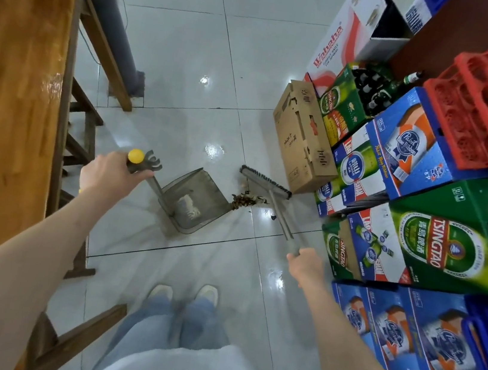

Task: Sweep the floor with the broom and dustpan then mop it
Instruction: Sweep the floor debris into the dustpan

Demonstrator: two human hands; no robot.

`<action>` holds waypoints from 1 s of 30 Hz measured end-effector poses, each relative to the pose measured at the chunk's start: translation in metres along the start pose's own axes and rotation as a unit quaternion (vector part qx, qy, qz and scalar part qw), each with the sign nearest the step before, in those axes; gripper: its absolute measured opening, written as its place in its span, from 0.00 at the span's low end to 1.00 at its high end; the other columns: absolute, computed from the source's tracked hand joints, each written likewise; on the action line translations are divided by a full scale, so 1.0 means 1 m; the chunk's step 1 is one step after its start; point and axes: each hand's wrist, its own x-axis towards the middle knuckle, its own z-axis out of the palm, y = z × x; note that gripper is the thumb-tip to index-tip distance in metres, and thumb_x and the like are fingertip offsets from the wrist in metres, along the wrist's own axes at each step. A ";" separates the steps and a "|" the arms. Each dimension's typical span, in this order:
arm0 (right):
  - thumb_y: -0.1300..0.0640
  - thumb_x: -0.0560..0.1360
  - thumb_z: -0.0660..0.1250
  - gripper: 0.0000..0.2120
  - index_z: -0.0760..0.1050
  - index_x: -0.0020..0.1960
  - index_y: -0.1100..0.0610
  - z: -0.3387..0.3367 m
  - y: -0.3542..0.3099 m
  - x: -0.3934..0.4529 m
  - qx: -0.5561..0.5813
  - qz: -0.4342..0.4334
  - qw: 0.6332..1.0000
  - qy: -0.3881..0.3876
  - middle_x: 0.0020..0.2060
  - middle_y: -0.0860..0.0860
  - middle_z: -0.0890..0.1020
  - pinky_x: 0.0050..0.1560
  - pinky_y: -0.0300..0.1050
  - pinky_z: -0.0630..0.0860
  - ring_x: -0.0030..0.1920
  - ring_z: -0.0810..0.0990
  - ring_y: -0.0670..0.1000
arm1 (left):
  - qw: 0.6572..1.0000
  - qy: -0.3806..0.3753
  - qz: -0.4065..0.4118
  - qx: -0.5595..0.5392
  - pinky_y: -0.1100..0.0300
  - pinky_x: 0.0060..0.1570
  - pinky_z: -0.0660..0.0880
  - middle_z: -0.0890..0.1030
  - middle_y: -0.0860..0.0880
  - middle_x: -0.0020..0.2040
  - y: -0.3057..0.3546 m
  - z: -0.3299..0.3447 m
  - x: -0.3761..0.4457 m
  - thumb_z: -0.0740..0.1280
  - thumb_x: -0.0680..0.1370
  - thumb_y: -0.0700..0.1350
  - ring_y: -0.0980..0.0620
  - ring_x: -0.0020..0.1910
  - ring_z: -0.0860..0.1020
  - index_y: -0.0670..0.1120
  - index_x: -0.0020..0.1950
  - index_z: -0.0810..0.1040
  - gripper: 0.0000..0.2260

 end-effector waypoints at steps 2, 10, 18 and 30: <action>0.51 0.77 0.63 0.16 0.74 0.60 0.60 0.000 -0.002 -0.001 0.004 0.012 1.000 0.005 0.53 0.58 0.81 0.51 0.56 0.80 0.52 0.80 0.60 | 1.000 -0.007 0.001 0.004 0.54 0.36 0.78 0.77 0.46 0.32 -0.005 -0.001 -0.001 0.69 0.70 0.64 0.43 0.35 0.78 0.45 0.38 0.74 0.22; 0.51 0.78 0.62 0.14 0.75 0.57 0.61 0.016 -0.011 -0.015 0.005 0.032 0.999 0.009 0.51 0.58 0.80 0.51 0.54 0.80 0.49 0.80 0.59 | 0.999 -0.033 0.034 0.023 0.52 0.40 0.79 0.78 0.45 0.35 -0.014 -0.005 -0.004 0.68 0.72 0.64 0.42 0.38 0.78 0.48 0.38 0.72 0.20; 0.47 0.79 0.59 0.19 0.76 0.56 0.62 0.036 -0.009 -0.027 0.010 0.031 0.999 0.026 0.52 0.59 0.81 0.52 0.52 0.79 0.52 0.80 0.60 | 0.997 -0.046 0.055 0.022 0.55 0.37 0.76 0.78 0.46 0.35 -0.029 0.000 -0.014 0.68 0.73 0.62 0.42 0.38 0.78 0.48 0.38 0.71 0.18; 0.50 0.80 0.59 0.17 0.76 0.53 0.64 0.050 -0.009 -0.026 0.019 0.036 0.999 0.026 0.51 0.60 0.81 0.45 0.47 0.73 0.52 0.79 0.60 | 0.997 -0.042 0.059 0.007 0.56 0.36 0.76 0.74 0.49 0.30 -0.045 -0.003 -0.021 0.69 0.73 0.61 0.43 0.36 0.78 0.51 0.35 0.69 0.18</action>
